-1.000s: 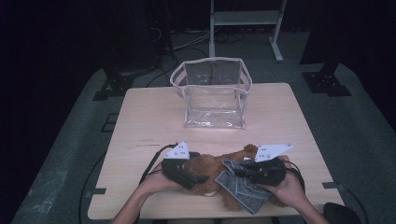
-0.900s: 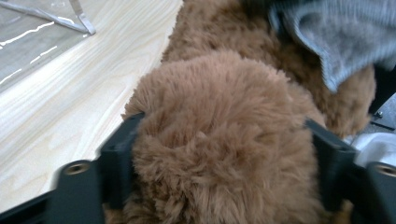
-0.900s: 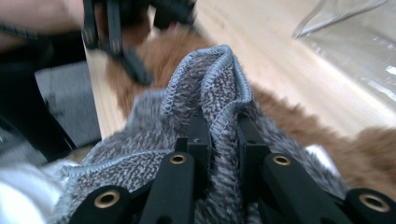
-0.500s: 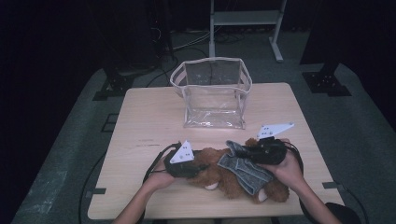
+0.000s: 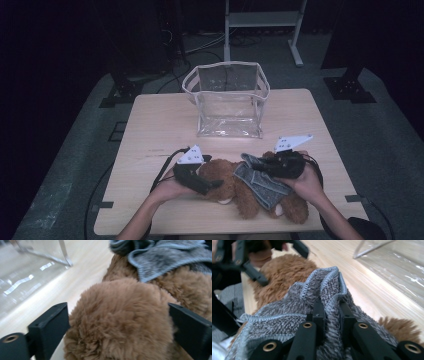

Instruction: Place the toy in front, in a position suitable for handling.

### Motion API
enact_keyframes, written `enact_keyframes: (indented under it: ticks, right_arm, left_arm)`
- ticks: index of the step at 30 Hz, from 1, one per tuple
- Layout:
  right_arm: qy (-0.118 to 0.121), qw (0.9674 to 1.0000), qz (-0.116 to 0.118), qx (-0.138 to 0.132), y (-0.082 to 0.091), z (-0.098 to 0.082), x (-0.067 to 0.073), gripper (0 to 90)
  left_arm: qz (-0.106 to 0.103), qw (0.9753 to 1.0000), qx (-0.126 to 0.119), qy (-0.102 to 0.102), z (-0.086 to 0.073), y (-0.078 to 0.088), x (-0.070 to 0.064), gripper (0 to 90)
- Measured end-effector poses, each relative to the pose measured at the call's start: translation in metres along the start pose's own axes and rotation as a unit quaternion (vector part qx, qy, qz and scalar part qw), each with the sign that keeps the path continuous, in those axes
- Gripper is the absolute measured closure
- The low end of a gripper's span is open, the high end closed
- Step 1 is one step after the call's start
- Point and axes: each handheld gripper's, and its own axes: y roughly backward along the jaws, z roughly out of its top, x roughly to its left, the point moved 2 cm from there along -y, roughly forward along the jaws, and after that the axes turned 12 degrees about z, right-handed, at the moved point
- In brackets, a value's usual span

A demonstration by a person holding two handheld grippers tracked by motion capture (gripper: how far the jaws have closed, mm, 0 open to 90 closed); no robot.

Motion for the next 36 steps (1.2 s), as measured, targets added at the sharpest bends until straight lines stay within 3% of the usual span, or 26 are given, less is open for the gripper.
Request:
enact_keyframes:
  ticks: [4,6,7,9,11,16,19,21,22,24,27,30,32,33,36]
  right_arm:
    - [0.028,0.9996,0.004,0.009,-0.001,-0.009,0.018,79.5]
    - [0.030,0.9994,0.014,0.007,0.000,-0.015,0.027,79.5]
    - [0.031,0.9994,0.015,0.008,0.001,-0.017,0.029,79.5]
    - [0.026,0.9996,0.015,0.002,0.004,-0.018,0.028,79.1]
    - [0.016,0.9997,0.018,-0.006,0.007,-0.015,0.022,78.7]
    - [0.001,0.9999,0.012,-0.009,0.011,0.002,0.006,77.8]
    - [0.007,1.0000,0.002,0.004,0.011,0.011,0.002,77.7]
    - [0.011,0.9999,-0.003,0.006,0.013,0.019,-0.001,77.6]
    - [0.013,0.9999,-0.004,0.005,0.014,0.023,-0.003,77.6]
    - [0.014,0.9998,-0.012,-0.001,0.017,0.032,-0.010,77.4]
    - [0.004,0.9997,-0.019,-0.013,0.017,0.037,-0.023,77.4]
    - [-0.008,0.9999,-0.003,-0.007,0.008,0.029,-0.027,77.5]
    - [0.000,1.0000,0.001,0.000,0.003,0.021,-0.020,77.7]
    - [0.006,1.0000,0.001,-0.002,0.001,0.016,-0.012,78.0]
    - [0.027,0.9996,-0.007,0.005,-0.001,0.005,0.003,78.3]
  left_arm:
    - [-0.056,0.9974,0.041,0.021,-0.006,-0.008,-0.003,0.0]
    - [-0.076,0.9960,0.046,0.007,-0.012,-0.011,-0.008,3.9]
    - [-0.075,0.9963,0.042,-0.004,-0.013,-0.011,-0.009,12.9]
    - [-0.060,0.9973,0.035,-0.021,-0.012,-0.007,-0.009,29.2]
    - [-0.030,0.9980,0.028,-0.048,-0.006,-0.004,-0.010,39.2]
    - [0.021,0.9964,0.018,-0.080,0.004,-0.007,-0.005,44.1]
    - [0.048,0.9923,0.010,-0.114,0.010,-0.007,-0.002,44.2]
    - [0.076,0.9880,-0.002,-0.134,0.014,-0.008,0.001,44.2]
    - [0.093,0.9857,-0.011,-0.140,0.015,-0.008,0.003,44.2]
    - [0.108,0.9838,-0.038,-0.138,0.015,-0.007,0.004,44.0]
    - [0.106,0.9857,-0.053,-0.120,0.007,-0.008,0.003,41.5]
    - [0.094,0.9888,-0.054,-0.102,-0.006,-0.009,0.001,33.3]
    - [0.078,0.9935,-0.047,-0.069,-0.010,-0.006,0.002,22.0]
    - [0.077,0.9938,-0.047,-0.065,-0.010,-0.004,0.002,15.6]
    - [0.055,0.9962,-0.045,-0.051,-0.011,0.002,0.000,7.1]
